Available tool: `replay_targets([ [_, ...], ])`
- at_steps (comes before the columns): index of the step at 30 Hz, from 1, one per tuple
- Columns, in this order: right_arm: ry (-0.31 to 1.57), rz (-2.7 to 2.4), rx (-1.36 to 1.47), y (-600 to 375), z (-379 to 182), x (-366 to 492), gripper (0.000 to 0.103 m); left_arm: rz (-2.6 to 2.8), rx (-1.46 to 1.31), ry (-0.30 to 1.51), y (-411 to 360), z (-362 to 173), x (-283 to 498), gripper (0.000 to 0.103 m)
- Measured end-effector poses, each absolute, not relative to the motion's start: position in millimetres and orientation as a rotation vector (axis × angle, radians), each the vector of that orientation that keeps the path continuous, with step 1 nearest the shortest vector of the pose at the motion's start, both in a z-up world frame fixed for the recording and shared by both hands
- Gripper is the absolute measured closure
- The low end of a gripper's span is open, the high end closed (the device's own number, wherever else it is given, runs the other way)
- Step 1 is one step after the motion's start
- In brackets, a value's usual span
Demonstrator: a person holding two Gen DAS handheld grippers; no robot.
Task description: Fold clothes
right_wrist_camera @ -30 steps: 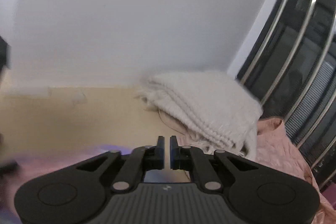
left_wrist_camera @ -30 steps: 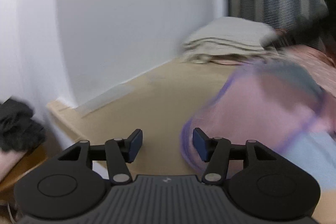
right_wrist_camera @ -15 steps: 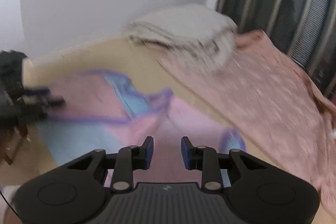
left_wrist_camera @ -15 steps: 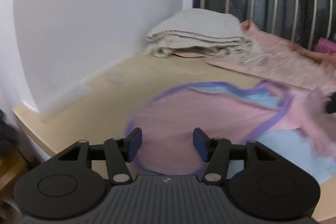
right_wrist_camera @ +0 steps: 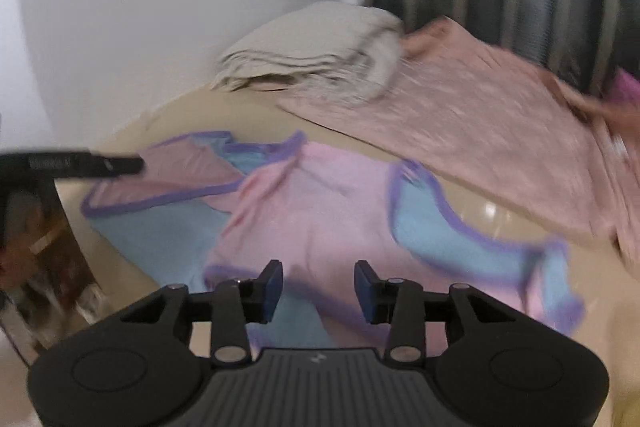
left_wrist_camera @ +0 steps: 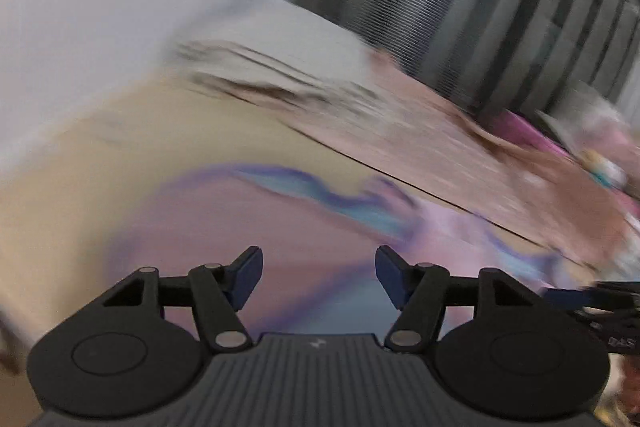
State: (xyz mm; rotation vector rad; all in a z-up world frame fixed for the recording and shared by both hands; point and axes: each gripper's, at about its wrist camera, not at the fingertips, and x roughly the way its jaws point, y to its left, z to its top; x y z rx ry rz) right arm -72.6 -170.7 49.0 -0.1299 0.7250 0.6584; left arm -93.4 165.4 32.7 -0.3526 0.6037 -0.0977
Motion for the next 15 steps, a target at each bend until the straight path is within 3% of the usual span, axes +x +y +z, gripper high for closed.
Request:
replay_targets([
  [7,0.683,0.818,-0.104,-142.7,31.1,-109.0,0.07,-0.177,-0.267,0.656,141.5,14.5,-56.1,0.043],
  [9,0.671,0.768,-0.125,-127.7,22.9,-102.3,0.07,-0.207,-0.275,0.665,141.8,13.8,-52.9,0.057],
  [11,0.677,0.718,-0.097,-123.6,17.1,-91.6,0.094,-0.239,-0.29,0.69,144.4,13.5,-50.1,0.083],
  [13,0.69,0.72,-0.035,-129.0,17.8,-84.7,0.099,-0.239,-0.277,0.696,144.2,14.4,-48.9,0.101],
  [15,0.671,0.719,0.016,-138.6,23.7,-84.7,0.1,-0.235,-0.272,0.694,142.8,17.1,-54.1,0.102],
])
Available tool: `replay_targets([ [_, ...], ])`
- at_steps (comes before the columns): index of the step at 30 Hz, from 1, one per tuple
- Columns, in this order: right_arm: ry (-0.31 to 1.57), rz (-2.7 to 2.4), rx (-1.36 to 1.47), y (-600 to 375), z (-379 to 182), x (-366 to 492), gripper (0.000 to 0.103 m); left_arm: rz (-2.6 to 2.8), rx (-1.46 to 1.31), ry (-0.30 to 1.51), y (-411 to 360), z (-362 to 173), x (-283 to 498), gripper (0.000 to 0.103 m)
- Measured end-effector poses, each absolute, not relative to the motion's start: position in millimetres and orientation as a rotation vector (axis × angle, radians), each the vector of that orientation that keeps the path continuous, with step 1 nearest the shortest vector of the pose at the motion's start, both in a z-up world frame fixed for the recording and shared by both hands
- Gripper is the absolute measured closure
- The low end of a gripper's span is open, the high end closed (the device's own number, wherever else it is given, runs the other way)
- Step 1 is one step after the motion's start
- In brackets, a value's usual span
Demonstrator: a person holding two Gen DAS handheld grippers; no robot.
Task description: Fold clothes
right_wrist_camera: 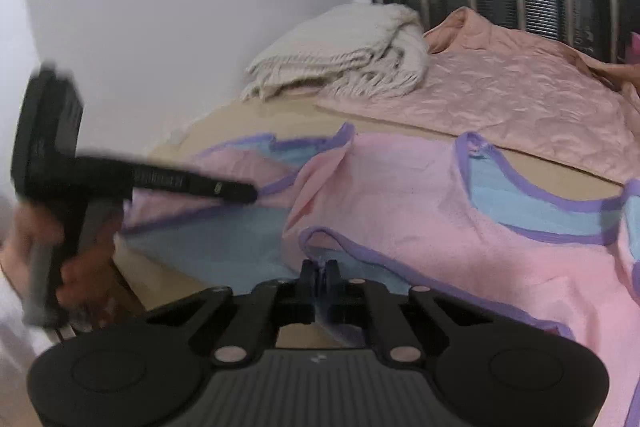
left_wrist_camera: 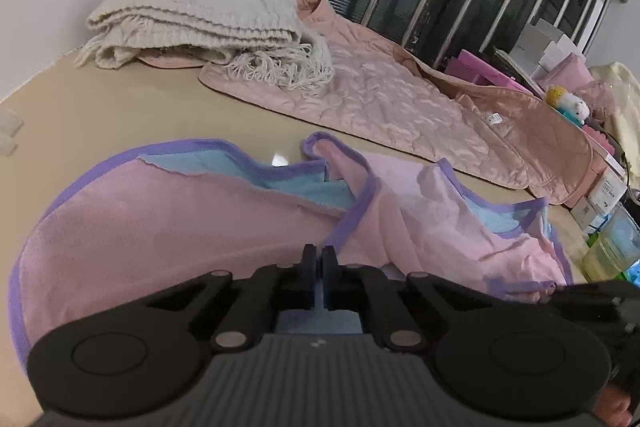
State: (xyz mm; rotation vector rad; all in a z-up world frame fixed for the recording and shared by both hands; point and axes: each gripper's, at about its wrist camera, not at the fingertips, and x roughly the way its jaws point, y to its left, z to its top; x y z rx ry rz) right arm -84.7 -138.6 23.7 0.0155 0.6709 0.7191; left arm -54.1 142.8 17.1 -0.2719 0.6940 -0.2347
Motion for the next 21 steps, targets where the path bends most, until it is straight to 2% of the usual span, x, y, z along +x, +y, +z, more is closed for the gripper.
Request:
replay_targets([
  [9,0.553,0.772,0.223,-211.5,67.5,-115.5,0.1,-0.233,-0.362,0.637,155.4,51.4,-109.9,0.102],
  [16,0.652,0.812,0.22,-220.4,58.8,-115.9,0.099,-0.227,-0.408,0.675,163.2,47.1,-151.8,0.102],
  [18,0.676,0.797,0.167,-215.3,53.2,-118.6,0.097,-0.19,-0.412,0.681,166.8,40.4,-160.3,0.102],
  [21,0.657,0.746,0.093,-215.8,41.4,-125.2,0.08,-0.175,-0.436,0.667,181.9,31.4,-166.8,0.099],
])
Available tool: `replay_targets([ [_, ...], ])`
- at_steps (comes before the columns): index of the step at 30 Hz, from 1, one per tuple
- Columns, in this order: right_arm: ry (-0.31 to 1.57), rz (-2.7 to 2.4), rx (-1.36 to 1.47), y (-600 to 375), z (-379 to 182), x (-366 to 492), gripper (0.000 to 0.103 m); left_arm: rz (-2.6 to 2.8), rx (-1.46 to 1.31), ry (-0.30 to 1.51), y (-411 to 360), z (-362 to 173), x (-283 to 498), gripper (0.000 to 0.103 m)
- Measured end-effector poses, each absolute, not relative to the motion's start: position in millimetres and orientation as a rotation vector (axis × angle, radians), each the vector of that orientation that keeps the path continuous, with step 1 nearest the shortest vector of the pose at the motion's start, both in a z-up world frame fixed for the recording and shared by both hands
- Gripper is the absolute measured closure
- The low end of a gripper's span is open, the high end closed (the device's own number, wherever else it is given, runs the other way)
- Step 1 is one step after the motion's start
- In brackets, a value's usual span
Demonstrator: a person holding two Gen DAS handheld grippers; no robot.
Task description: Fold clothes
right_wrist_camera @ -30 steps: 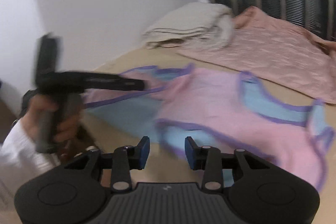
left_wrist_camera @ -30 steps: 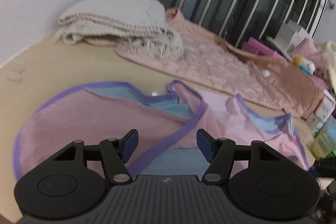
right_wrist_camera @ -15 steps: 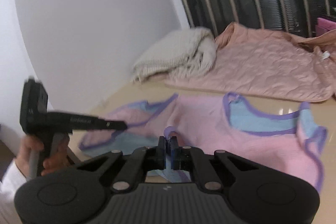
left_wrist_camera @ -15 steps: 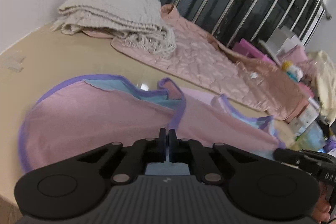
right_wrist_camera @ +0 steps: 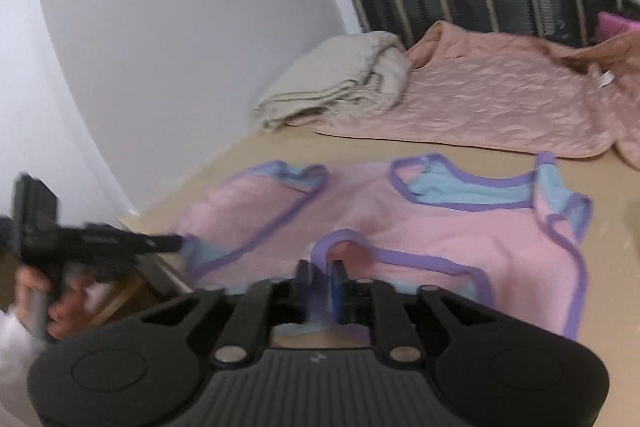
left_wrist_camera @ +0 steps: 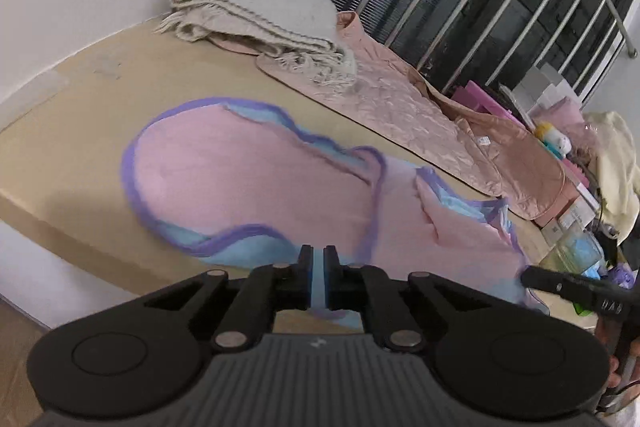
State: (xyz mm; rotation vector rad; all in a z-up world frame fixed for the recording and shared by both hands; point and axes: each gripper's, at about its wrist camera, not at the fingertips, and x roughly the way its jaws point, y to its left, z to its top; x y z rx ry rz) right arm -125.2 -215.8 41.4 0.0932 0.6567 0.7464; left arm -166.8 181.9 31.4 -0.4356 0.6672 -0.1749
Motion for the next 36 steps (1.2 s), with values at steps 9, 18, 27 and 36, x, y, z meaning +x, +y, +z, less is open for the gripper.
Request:
replay_targets([
  [9,0.607,0.725,-0.053,-230.0,5.2,-147.7,0.067,-0.123,-0.272,0.622,193.4,22.0,-141.3,0.065],
  [18,0.645,0.599,-0.131,-227.0,16.7,-114.7,0.067,0.061,-0.153,0.732,189.4,32.5,-74.9,0.066],
  [27,0.631,0.68,-0.009,-196.5,70.2,-20.2,0.061,-0.222,-0.462,0.95,148.1,56.7,3.0,0.062],
  [36,0.886,0.656,-0.008,-130.1,24.3,60.6,0.101,-0.175,-0.664,0.973,138.0,28.9,44.9,0.085],
])
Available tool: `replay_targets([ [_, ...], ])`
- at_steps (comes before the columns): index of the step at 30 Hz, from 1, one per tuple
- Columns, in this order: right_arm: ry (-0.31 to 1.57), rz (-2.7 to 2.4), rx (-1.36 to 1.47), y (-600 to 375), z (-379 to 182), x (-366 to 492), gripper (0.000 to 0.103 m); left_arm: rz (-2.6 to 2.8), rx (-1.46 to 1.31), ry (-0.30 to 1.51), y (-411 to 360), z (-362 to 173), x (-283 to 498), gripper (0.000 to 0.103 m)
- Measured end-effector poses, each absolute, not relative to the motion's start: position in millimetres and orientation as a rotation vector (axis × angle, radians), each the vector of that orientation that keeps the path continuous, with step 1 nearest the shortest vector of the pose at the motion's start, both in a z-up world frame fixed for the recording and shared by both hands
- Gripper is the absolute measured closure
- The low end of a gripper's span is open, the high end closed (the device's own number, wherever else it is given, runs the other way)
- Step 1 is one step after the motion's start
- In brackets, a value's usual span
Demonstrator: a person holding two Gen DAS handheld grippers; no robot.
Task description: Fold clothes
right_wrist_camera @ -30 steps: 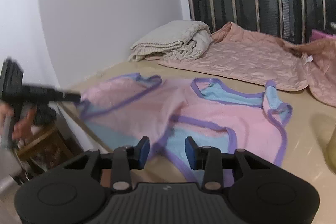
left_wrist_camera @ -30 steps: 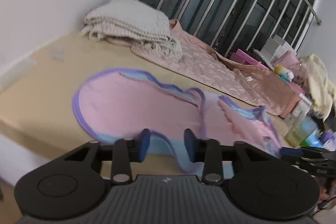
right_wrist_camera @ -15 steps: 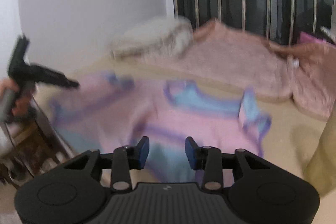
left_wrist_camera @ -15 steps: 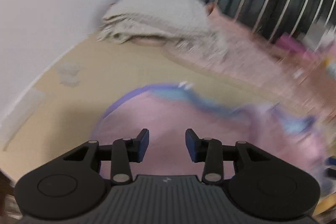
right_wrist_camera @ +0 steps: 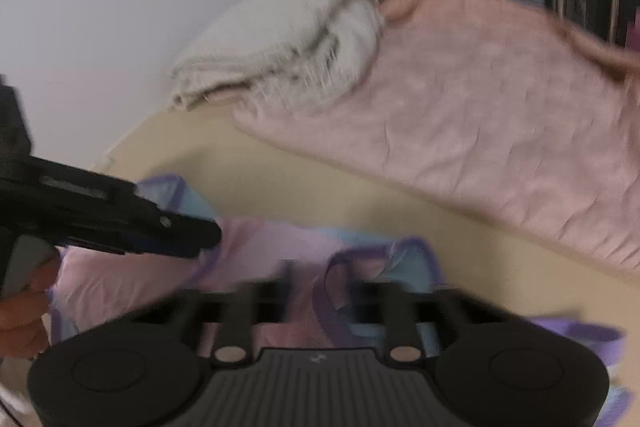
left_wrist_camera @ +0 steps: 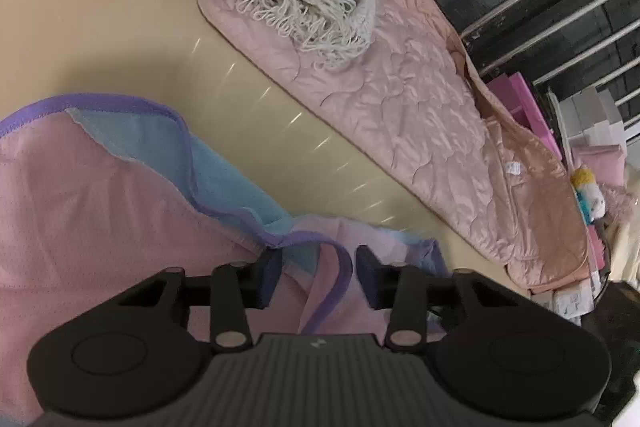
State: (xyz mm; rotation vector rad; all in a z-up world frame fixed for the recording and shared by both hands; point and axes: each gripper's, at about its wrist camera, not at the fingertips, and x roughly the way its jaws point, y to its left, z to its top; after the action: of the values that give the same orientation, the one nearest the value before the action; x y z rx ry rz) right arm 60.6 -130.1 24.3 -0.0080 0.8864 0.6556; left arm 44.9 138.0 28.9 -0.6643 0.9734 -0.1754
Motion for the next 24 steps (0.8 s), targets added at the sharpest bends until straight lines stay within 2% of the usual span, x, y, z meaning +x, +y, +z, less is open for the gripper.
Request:
replay_targets([
  [1,0.889,0.656,0.005,-130.8,22.0,59.7,0.101,-0.18,-0.664,0.952,138.1,29.7,45.0,0.1],
  [2,0.868,0.66,0.011,-132.5,23.2,54.1,0.101,-0.185,-0.659,0.923,137.8,31.7,43.0,0.102],
  [9,0.692,0.729,0.124,-188.6,56.1,-25.2,0.102,-0.261,-0.679,0.783,156.2,50.4,-23.2,0.102],
  [12,0.75,0.769,0.141,-202.3,46.4,-54.7,0.101,-0.274,-0.64,0.812,155.9,44.0,-52.8,0.102],
  [14,0.828,0.786,0.082,-199.7,32.7,-68.6,0.095,-0.218,-0.565,0.859,152.5,32.5,-62.0,0.102],
  [15,0.842,0.786,0.047,-197.6,28.2,-74.4,0.095,-0.187,-0.54,0.871,154.2,28.3,-63.8,0.1],
  [16,0.833,0.777,0.025,-197.9,27.4,-77.9,0.089,-0.17,-0.542,0.87,159.2,27.2,-64.0,0.096],
  [19,0.757,0.729,0.069,-213.2,41.8,-71.3,0.073,-0.126,-0.602,0.824,180.2,34.9,-53.0,0.056],
  [24,0.818,0.618,0.291,-235.1,37.4,-17.7,0.07,-0.073,-0.612,0.832,192.8,39.7,-7.1,0.056],
])
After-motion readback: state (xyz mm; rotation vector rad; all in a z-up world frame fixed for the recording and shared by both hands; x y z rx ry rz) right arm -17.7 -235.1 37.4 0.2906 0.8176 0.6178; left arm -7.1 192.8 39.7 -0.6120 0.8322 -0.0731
